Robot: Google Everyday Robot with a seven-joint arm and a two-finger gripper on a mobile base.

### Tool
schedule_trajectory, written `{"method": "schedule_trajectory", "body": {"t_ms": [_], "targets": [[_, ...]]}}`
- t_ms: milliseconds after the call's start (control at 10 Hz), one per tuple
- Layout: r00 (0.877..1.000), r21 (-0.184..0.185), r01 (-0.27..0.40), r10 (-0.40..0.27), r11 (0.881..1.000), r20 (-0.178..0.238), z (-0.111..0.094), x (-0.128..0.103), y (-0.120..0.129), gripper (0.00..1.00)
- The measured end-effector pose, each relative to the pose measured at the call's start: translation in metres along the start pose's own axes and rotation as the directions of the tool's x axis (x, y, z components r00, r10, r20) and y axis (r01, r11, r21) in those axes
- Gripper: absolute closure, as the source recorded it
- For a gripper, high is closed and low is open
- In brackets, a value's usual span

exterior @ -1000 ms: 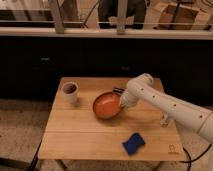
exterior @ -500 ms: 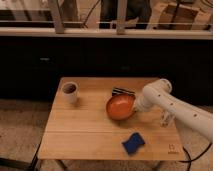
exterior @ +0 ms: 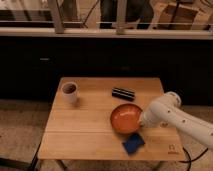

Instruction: Drag the ceramic bowl in a circle

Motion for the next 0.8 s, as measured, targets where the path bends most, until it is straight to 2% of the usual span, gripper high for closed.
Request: {"method": "schedule_trajectory", "body": {"t_ms": [200, 400, 600, 800], "targets": [[0.998, -0.018, 0.059, -0.058, 0.998, 0.035, 0.004, -0.024, -0.012, 1.0], [0.991, -0.04, 0.127, -0.125, 0.991, 0.055, 0.016, -0.041, -0.037, 1.0], [0.975, -0.049, 0.214, -0.21, 0.976, 0.078, 0.032, -0.06, -0.072, 1.0], [0.951, -0.035, 0.298, -0.293, 0.954, 0.097, 0.044, -0.073, -0.107, 1.0]]}}
